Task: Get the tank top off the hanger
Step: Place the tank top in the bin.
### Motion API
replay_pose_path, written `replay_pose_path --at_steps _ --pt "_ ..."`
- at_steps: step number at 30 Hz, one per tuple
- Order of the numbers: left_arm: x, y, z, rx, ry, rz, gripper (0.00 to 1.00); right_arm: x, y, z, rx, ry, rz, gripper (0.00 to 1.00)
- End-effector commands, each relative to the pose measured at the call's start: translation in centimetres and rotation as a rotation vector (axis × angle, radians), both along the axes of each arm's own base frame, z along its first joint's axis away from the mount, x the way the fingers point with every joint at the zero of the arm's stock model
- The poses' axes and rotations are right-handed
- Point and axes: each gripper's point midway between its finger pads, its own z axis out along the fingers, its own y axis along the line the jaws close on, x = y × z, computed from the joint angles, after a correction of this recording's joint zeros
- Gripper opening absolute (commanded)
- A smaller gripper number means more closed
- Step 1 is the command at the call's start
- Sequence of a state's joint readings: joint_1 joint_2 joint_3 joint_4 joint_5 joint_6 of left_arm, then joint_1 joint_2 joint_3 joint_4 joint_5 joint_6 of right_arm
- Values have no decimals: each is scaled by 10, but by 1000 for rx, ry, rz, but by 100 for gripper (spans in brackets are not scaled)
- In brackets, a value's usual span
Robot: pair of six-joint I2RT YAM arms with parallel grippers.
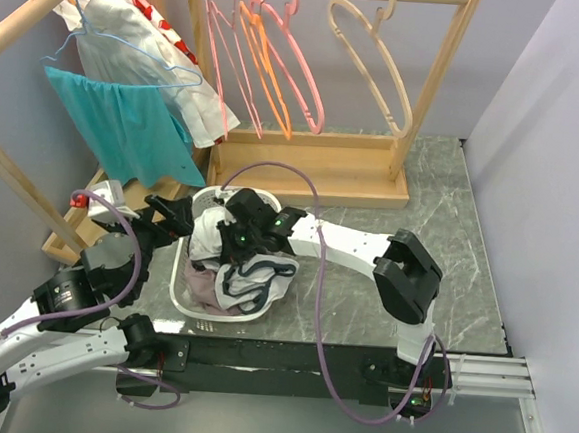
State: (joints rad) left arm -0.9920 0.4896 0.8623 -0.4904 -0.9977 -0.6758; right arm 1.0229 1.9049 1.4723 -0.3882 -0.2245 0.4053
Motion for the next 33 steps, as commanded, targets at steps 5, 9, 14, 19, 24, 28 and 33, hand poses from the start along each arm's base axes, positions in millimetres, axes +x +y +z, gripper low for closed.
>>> replay_pose_path --at_steps 5,9,14,19,24,28,33 --pt "10 -30 1 54 12 -76 99 -25 -44 -74 -216 90 -51 4" --pt "13 -38 0 45 5 -95 99 -33 -45 -91 -244 142 -32 8" --pt "12 -39 6 36 -8 -104 99 -41 -40 -80 -215 95 -25 48" --pt "10 -32 10 28 -17 -86 100 -27 -44 -26 -118 -43 -108 61" --pt "9 -31 11 11 -31 -88 99 -15 -56 39 41 -183 -195 69" --pt "10 -37 12 19 -37 -110 99 -18 -62 84 208 -252 -206 74" --pt "14 -46 7 44 -19 -123 99 -11 -85 109 217 -313 -291 74"
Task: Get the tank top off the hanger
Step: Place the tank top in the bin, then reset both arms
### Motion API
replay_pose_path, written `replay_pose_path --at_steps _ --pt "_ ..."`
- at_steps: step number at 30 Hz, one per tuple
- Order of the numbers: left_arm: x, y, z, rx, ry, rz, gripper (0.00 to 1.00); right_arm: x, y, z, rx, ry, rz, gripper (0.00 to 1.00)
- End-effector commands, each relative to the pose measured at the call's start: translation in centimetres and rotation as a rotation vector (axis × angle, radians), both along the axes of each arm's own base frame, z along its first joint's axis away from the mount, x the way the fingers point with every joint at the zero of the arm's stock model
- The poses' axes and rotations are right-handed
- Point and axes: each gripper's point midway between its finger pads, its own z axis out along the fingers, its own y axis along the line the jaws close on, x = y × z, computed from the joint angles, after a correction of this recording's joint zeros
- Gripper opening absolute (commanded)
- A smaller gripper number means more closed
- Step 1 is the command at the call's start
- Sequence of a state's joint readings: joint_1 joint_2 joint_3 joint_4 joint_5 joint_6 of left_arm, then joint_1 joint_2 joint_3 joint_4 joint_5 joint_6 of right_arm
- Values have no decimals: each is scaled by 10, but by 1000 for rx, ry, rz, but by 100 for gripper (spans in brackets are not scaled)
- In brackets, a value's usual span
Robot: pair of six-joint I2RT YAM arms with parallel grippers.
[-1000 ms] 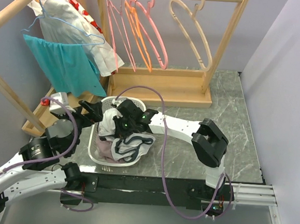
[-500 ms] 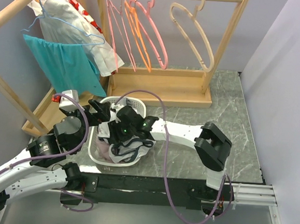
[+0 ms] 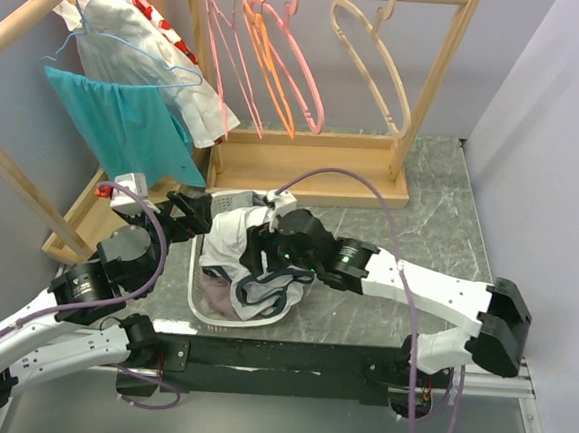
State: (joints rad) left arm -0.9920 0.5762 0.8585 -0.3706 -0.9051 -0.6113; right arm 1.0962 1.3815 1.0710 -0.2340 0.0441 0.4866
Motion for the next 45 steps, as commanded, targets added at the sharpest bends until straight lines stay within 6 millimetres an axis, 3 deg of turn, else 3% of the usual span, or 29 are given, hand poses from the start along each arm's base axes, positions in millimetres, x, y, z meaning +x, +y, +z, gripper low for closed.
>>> replay_pose_path --at_steps 1,3,7,10,11,14,17,20,22,23,26,32,35,40,43,45 --pt "4 -13 5 5 -10 -32 99 19 -18 29 32 -89 -125 74" --pt "5 -15 4 0 -6 -32 99 22 -29 26 4 -104 -140 78" --pt "7 -20 1 -8 -7 -38 99 18 -25 13 -32 -78 -75 77" --pt "8 -22 3 -8 -13 -42 99 12 -10 4 -30 -48 -6 77" --pt "8 -21 4 -8 -13 -39 100 10 -1 7 -1 -49 26 76" --pt "8 -19 6 -9 -16 -30 99 -6 26 -9 61 35 183 78" --pt "8 -19 4 -10 -13 -30 99 -5 45 -56 8 208 218 74" --pt "6 -18 2 -16 -1 -32 99 0 45 -87 -67 251 193 73" --pt "6 -17 1 -18 2 -27 100 13 34 -106 -129 296 109 74" --pt "5 -17 2 -20 0 -30 99 16 19 -128 -205 365 64 74" --pt "5 -14 0 -19 8 -19 99 28 -18 -158 -243 457 -83 71" --pt "6 -15 -5 -10 2 -20 100 44 -88 -172 -344 406 -333 73" --pt "8 -20 -7 3 1 -33 99 49 -112 -178 -383 394 -421 73" --pt "11 -29 -6 27 10 -52 99 49 -133 -172 -402 362 -507 73" --pt "12 -36 -9 58 17 -79 100 44 -134 -154 -382 322 -469 74" --pt "14 -42 -12 77 20 -97 99 43 -122 -124 -311 233 -399 77"
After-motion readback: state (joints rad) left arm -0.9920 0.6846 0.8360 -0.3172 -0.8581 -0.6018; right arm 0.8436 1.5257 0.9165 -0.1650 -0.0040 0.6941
